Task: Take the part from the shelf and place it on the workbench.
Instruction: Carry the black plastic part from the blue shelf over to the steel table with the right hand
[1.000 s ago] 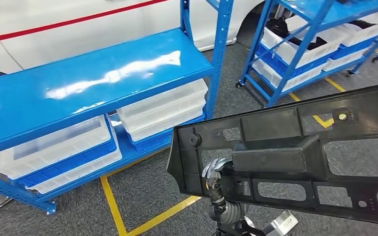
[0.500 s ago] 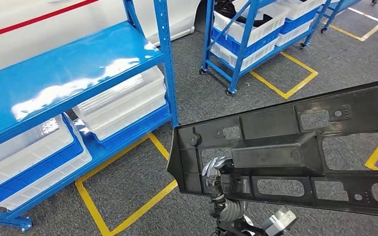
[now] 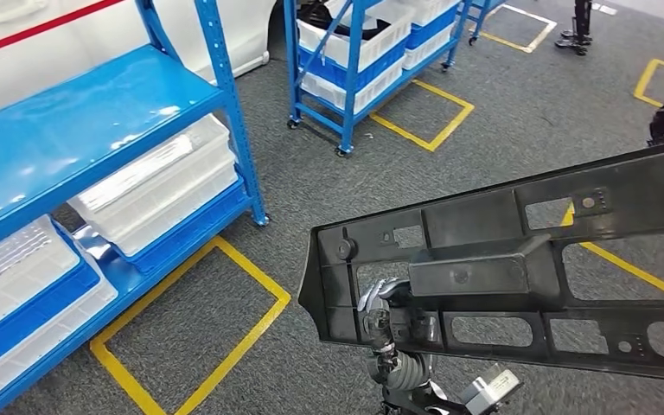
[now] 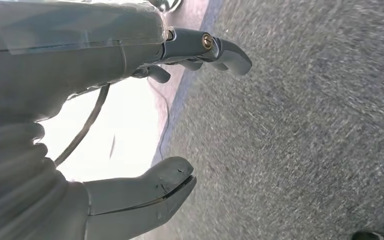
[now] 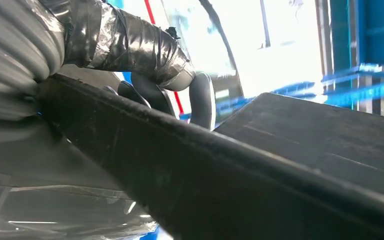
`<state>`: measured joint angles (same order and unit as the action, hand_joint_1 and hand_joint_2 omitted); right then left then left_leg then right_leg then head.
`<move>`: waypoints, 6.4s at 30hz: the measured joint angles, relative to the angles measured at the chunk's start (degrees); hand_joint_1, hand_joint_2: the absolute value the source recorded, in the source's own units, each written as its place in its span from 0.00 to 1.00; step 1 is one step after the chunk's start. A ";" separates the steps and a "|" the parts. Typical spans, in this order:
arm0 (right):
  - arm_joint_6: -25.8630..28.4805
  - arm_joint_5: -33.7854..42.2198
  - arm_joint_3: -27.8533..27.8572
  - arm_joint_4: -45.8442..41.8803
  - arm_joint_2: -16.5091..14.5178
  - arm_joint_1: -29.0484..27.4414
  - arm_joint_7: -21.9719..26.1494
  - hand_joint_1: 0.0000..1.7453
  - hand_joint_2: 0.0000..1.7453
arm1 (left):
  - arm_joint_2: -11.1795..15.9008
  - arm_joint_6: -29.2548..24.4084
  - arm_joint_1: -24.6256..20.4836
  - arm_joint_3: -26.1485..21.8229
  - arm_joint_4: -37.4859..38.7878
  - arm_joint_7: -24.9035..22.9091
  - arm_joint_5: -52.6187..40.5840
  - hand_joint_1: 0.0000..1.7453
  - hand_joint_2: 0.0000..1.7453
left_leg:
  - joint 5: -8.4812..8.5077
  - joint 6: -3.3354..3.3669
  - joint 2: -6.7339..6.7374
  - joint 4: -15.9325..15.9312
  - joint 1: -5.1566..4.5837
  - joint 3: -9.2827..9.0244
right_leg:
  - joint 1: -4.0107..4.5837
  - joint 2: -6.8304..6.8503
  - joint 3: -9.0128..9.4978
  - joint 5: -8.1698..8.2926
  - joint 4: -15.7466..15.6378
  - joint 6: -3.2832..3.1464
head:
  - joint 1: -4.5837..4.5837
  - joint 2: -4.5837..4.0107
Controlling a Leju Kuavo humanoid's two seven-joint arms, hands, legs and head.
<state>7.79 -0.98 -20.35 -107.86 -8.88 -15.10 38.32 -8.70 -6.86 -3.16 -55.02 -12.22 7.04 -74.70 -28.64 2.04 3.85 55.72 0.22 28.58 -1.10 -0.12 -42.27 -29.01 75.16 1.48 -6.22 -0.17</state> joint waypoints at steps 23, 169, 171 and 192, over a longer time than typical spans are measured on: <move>0.24 0.02 0.83 0.24 -0.34 -0.61 0.02 1.00 1.00 | -0.05 0.28 -0.06 -0.36 0.02 0.48 0.39 0.00 1.00 | -1.27 -2.67 -7.44 2.67 1.35 0.58 | 0.30 -7.29 7.13 2.50 -14.93 -0.87 | -0.01 0.00; 1.24 -5.62 6.02 3.66 -3.50 -4.59 -2.01 1.00 1.00 | 0.25 4.64 -0.29 -5.76 0.00 5.01 1.63 0.00 1.00 | -7.60 -3.10 -3.16 16.06 0.93 7.57 | 0.59 0.20 10.37 1.05 -17.46 -3.04 | -0.70 0.00; 1.48 -5.84 5.87 4.03 -3.46 -4.35 -2.05 1.00 1.00 | 0.31 4.74 -0.05 -5.86 0.00 4.76 1.60 0.00 1.00 | -6.93 -3.04 -3.27 19.12 0.92 10.06 | 0.77 -0.35 11.10 0.30 -17.40 -3.15 | -0.70 0.00; 3.02 -6.59 4.86 5.73 -2.50 -3.00 -2.15 1.00 1.00 | 0.38 5.55 0.57 -6.01 0.10 4.60 1.03 0.00 1.00 | -8.83 -1.17 -3.68 -2.73 0.74 -12.10 | 1.88 0.00 0.04 7.95 -14.17 -2.04 | -0.62 0.01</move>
<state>10.81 -7.57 -15.49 -102.14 -11.38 -18.10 36.17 -8.32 -1.31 -2.59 -61.03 -12.12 11.64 -73.67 -37.47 0.88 0.17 52.99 0.96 16.48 0.77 -0.11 -42.23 -21.07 60.99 -0.56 -6.84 -0.16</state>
